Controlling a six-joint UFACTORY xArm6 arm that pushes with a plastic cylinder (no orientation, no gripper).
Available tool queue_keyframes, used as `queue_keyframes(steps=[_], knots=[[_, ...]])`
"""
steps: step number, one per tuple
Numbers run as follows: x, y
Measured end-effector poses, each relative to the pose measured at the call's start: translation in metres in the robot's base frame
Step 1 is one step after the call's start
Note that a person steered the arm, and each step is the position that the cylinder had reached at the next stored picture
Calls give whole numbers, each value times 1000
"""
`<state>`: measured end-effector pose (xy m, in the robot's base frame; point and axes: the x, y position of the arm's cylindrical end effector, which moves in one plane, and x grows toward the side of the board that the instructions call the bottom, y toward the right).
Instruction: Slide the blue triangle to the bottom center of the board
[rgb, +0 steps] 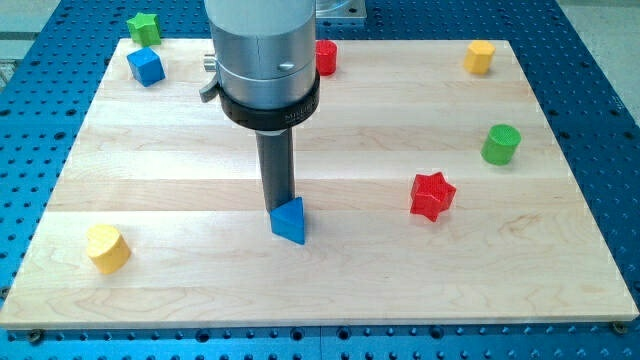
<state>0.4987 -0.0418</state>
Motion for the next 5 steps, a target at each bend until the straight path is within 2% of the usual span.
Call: queue_keyframes(steps=[5], knots=[[0, 25]])
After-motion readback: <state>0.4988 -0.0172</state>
